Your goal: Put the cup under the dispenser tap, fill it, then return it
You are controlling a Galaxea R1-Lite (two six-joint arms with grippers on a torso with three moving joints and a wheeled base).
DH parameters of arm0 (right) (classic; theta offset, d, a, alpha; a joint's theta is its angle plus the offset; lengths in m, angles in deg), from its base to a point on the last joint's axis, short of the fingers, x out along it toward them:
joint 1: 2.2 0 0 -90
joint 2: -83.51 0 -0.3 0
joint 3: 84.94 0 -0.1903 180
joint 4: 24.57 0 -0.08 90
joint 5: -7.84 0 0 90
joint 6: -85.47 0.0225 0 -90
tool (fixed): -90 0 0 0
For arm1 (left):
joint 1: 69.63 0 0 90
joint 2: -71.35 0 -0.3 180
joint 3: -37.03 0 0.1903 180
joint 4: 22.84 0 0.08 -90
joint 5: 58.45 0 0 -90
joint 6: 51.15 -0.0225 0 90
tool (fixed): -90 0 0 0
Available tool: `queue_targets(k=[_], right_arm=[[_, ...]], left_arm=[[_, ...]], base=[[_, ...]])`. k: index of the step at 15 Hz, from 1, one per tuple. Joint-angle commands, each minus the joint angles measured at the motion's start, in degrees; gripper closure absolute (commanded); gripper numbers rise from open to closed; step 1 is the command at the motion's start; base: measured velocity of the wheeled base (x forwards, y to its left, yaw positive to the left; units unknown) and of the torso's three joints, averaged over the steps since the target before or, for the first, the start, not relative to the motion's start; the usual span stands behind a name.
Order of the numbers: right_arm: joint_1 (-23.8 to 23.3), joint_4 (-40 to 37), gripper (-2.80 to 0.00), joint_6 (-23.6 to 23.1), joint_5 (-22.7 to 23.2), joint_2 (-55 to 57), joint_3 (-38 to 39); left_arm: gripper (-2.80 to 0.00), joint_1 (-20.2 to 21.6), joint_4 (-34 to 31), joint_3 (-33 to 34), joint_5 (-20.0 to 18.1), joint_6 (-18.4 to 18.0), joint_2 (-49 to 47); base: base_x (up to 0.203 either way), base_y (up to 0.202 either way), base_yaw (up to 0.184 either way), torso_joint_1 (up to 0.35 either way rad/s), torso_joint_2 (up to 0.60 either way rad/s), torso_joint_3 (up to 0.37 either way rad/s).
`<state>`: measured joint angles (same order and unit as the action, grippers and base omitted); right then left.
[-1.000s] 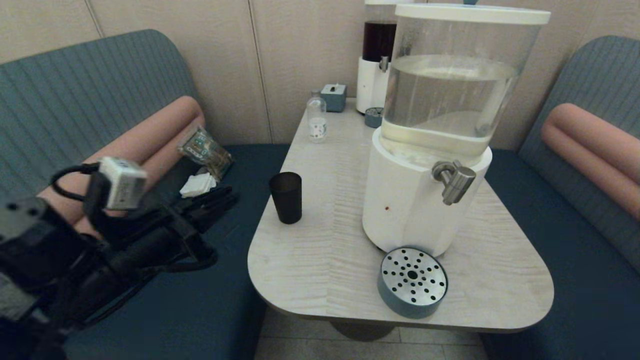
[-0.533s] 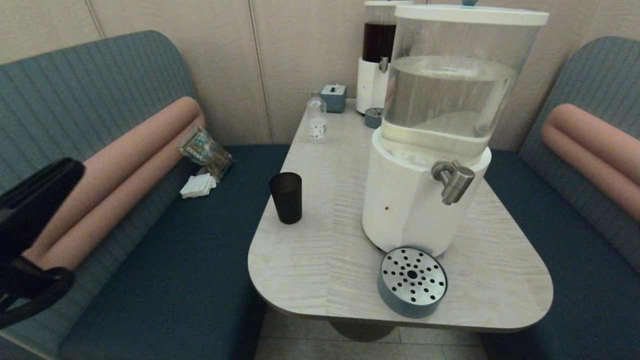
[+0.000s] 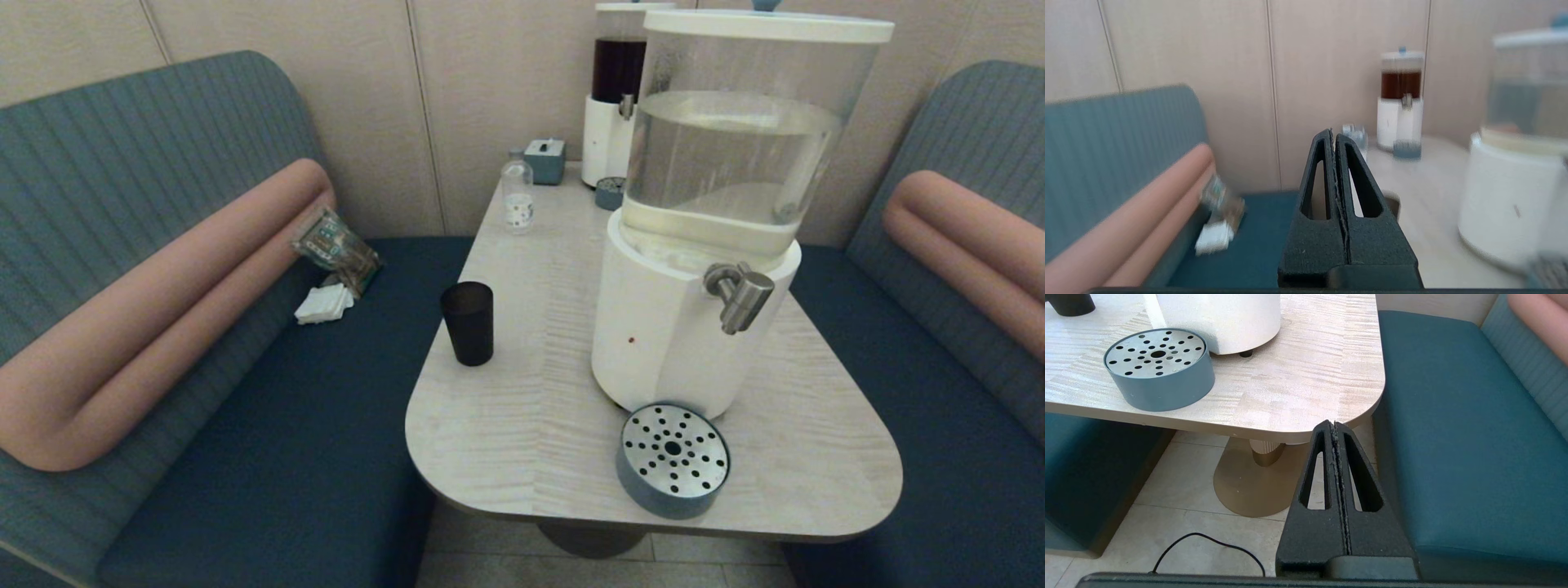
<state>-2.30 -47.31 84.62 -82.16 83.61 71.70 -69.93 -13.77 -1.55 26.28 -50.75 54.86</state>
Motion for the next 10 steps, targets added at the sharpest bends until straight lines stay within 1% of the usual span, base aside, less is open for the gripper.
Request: queue_targets(k=[1, 2, 4, 5, 6, 7, 8, 9, 10], right_arm=[[0.01, -0.01, 0.00, -0.03, 0.00, 0.08, 0.09], [0.01, -0.01, 0.00, -0.03, 0.00, 0.08, 0.09], [0.01, -0.01, 0.00, -0.03, 0.00, 0.08, 0.09], [0.01, -0.01, 0.00, -0.03, 0.00, 0.08, 0.09], [0.01, -0.01, 0.00, -0.03, 0.00, 0.08, 0.09], [0.01, -0.01, 0.00, -0.03, 0.00, 0.08, 0.09], [0.01, -0.01, 0.00, -0.07, 0.05, 0.08, 0.09], [0.01, -0.01, 0.00, -0.10, 0.00, 0.08, 0.09], [0.01, 0.08, 0.00, -0.29, 0.00, 0.08, 0.18]], left_arm=[[0.00, 0.59, -12.54, 1.22, -1.08, -0.51, 13.93], [0.00, 0.69, -14.59, 3.12, -1.46, -1.03, 16.12], [0.00, 0.84, -16.20, 12.27, -1.68, -2.31, 16.71], [0.00, 0.89, -19.54, 14.97, -1.15, -2.94, 16.54], [0.00, 0.90, -25.51, 15.42, -0.64, -3.33, 16.43], [0.00, 0.91, -29.53, 15.11, 0.03, -3.35, 16.33], [0.00, 0.91, -33.13, 14.47, 0.90, -2.67, 16.27], [0.00, 0.91, -34.35, 14.09, 1.59, -0.24, 16.24], [0.00, 0.91, -34.82, 14.01, 2.70, 2.92, 16.23]], base=[[0.000, 0.000, 0.000, 0.000, 0.00, 0.000], [0.000, 0.000, 0.000, 0.000, 0.00, 0.000], [0.000, 0.000, 0.000, 0.000, 0.00, 0.000], [0.000, 0.000, 0.000, 0.000, 0.00, 0.000], [0.000, 0.000, 0.000, 0.000, 0.00, 0.000], [0.000, 0.000, 0.000, 0.000, 0.00, 0.000], [0.000, 0.000, 0.000, 0.000, 0.00, 0.000], [0.000, 0.000, 0.000, 0.000, 0.00, 0.000], [0.000, 0.000, 0.000, 0.000, 0.00, 0.000]])
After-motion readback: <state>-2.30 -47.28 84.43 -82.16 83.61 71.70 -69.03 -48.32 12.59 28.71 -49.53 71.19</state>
